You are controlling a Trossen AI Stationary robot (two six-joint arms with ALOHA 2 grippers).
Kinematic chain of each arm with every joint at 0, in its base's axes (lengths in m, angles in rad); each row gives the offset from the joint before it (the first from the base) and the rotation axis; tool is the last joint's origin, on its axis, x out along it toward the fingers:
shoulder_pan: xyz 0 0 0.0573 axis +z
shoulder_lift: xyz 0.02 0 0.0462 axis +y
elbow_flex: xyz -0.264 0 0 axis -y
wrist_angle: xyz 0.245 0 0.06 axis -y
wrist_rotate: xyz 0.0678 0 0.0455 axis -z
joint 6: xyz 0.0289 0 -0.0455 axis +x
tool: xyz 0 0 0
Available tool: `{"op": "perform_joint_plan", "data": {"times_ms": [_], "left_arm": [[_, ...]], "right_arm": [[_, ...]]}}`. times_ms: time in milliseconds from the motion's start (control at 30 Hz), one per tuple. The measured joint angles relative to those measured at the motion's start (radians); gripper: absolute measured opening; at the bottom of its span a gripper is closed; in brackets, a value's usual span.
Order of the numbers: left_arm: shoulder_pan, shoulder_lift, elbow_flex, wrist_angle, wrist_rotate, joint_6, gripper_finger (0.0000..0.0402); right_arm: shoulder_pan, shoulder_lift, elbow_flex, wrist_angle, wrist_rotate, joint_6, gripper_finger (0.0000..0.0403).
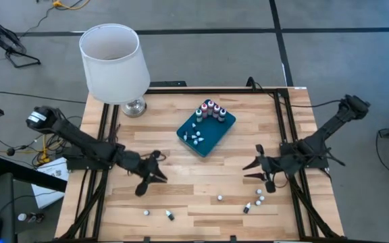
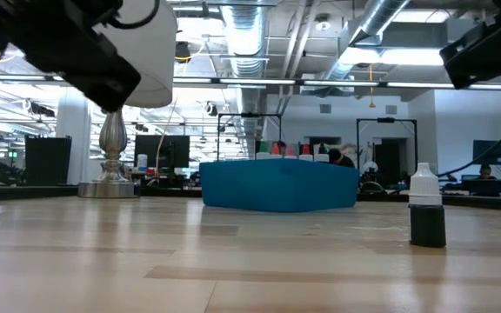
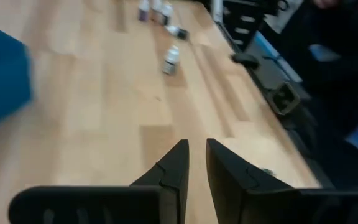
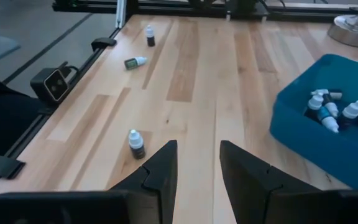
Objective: Pick & Place food coloring
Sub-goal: Put the small red food coloring bottle into the blue container
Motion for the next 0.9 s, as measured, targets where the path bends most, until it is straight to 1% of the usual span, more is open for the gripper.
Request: {"op": "perform_joint_plan", "data": {"times_ms": [100,167,367,467,667,900], "left_arm": [[-0.070,0.032,0.026,-0.013,-0.008,-0.084,0.0045],[-0.112,0.036,0.049,-0.060,-0.007,-0.165,0.0045],[-0.233,0.037,0.151,-0.346,-0.008,-0.429,0.0045],[-0.294,0.037,0.198,-0.460,-0.031,-0.516,0.0045],[-0.402,0.064,0.222,-0.489,-0.149,-0.525,0.0045],[-0.450,0.193,0.222,-0.432,-0.143,-0.526,0.0045]], "right_arm": [[0.022,0.000,0.000,0.008,0.011,-0.003,0.0113],[0.028,0.000,0.000,0.019,0.010,-0.014,0.0113],[0.026,0.000,0.000,0.046,0.010,-0.019,0.0113],[0.026,0.001,0.000,0.065,0.010,-0.018,0.0113],[0.027,0.001,-0.001,0.094,0.009,-0.018,0.0113],[0.027,0.001,-0.001,0.107,0.008,-0.019,0.0113]]}}
